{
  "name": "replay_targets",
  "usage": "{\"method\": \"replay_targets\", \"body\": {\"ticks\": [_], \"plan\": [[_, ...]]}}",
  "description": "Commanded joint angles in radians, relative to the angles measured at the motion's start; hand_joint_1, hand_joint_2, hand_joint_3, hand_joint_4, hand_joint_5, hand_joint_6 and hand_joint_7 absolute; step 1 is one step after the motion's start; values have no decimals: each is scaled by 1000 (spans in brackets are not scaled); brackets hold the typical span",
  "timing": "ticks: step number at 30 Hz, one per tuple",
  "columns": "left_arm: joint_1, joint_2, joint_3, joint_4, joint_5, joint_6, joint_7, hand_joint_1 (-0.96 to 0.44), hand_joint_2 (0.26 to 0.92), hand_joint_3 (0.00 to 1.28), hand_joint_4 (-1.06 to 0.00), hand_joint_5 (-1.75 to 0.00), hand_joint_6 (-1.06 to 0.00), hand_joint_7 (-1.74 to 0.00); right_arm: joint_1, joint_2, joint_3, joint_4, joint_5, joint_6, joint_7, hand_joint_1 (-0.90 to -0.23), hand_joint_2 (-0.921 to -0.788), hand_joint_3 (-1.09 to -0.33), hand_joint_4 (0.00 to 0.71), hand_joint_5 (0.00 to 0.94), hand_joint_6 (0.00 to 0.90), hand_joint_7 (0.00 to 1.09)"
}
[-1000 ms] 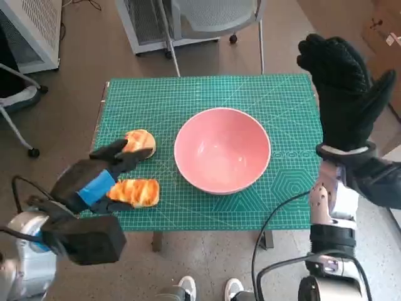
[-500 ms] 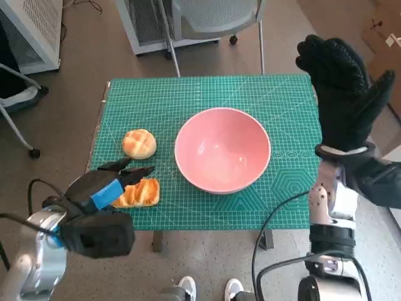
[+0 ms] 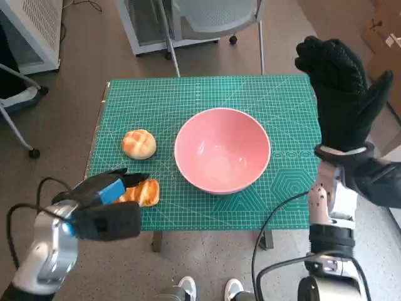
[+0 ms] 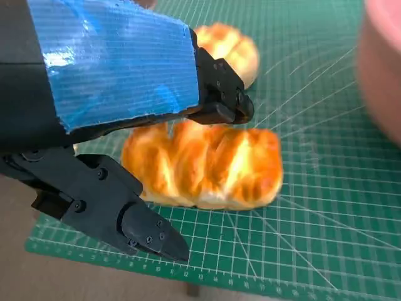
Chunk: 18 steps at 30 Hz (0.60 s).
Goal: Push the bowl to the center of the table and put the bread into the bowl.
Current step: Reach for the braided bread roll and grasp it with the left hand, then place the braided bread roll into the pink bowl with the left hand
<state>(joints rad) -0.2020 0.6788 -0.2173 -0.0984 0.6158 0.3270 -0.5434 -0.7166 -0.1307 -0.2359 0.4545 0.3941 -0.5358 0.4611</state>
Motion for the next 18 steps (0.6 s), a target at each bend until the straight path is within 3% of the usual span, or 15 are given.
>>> {"method": "replay_targets", "body": {"ticks": [1,5,6,7,8,10,12,18], "plan": [[-23,-27,-31,107,27,-45,80,-10,824,21,-404,-25,-541,-40,24,9,-2,4,6,5,0,-591,-921,-551,378,4,438,20],[-35,-27,-50,175,53,-104,157,25,865,21,-561,-38,-669,-59,26,12,-3,5,6,0,0,-591,-921,-551,378,3,439,19],[-37,-23,-54,196,59,-130,185,40,880,24,-648,-67,-726,-78,27,13,-3,3,5,-1,0,-590,-921,-552,378,3,438,19],[-39,-21,-56,212,64,-149,205,32,888,37,-651,-292,-702,-296,28,14,-2,1,5,-2,-1,-590,-921,-552,377,3,437,18],[-41,-19,-58,223,67,-163,218,21,900,80,-627,-648,-638,-641,29,15,-2,0,5,-2,-1,-590,-921,-552,377,2,436,17],[-40,-5,-60,230,75,-193,236,12,910,105,-629,-954,-593,-910,32,16,-1,-3,4,-5,-1,-590,-921,-553,375,1,435,16],[-39,5,-60,233,80,-216,248,7,915,95,-659,-1095,-596,-1009,34,17,-1,-4,3,-7,0,-590,-921,-553,374,1,433,15],[-18,34,-25,167,54,-252,229,3,920,79,-684,-1193,-611,-1132,38,17,-3,-2,4,-11,2,-590,-921,-554,373,0,432,13]]}}
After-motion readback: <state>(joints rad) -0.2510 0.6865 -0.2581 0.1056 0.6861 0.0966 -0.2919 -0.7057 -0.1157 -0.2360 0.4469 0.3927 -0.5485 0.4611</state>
